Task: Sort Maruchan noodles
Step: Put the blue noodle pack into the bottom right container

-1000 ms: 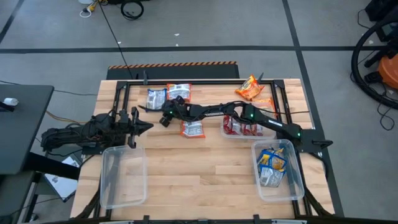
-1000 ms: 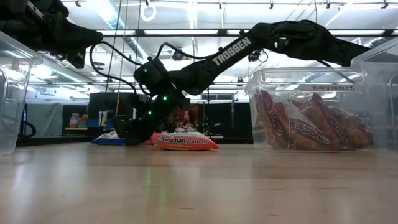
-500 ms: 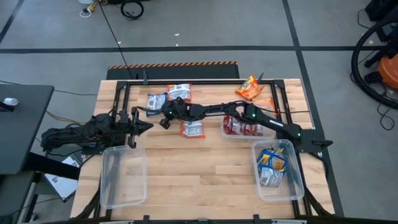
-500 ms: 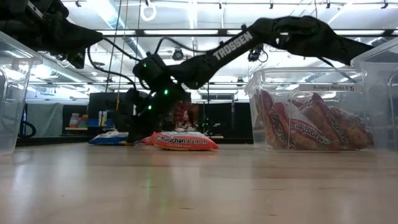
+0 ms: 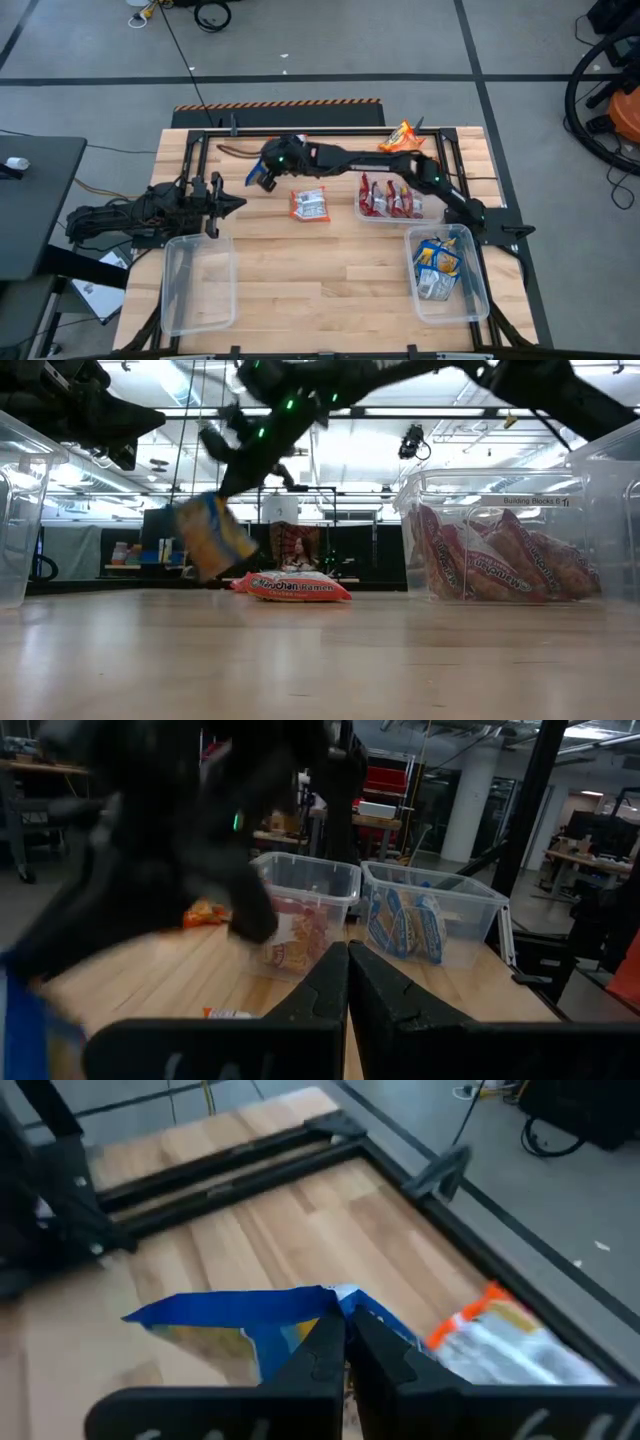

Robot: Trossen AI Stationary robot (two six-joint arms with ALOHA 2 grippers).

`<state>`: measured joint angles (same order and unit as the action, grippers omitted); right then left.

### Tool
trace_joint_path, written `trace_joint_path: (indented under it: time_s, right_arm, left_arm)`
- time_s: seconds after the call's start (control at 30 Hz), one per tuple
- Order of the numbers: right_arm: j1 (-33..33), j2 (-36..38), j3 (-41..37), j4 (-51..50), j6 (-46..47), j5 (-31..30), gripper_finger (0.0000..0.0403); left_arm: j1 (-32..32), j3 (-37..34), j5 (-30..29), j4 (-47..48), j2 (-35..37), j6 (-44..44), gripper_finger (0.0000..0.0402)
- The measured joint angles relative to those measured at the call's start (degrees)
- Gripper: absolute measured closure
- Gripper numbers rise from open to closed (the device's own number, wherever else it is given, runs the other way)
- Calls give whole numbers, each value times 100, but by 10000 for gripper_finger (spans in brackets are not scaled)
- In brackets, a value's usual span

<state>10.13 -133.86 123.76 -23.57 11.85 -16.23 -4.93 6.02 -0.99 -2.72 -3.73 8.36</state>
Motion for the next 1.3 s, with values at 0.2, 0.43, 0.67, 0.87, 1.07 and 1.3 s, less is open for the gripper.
trace_joint_path:
  time_s: [0.2,0.43,0.67,0.87,1.07,1.3]
  right_arm:
    - [0,531,-2,-482,400,360,393]
    - [-59,1053,0,-953,816,601,393]
    - [-258,1471,2,-1770,1070,512,393]
    - [-543,1815,-2,-2632,1373,531,393]
    - [-815,2453,-1,-3205,1395,542,393]
    - [-1144,3362,0,-4058,1207,277,393]
  left_arm:
    - [2,0,0,0,0,0,388]
    - [0,0,0,-2,-2,0,388]
    - [2,0,0,0,0,0,388]
    - [2,1,0,-1,-2,0,388]
    - [0,2,0,-2,-2,0,388]
    - [0,1,0,-2,0,0,388]
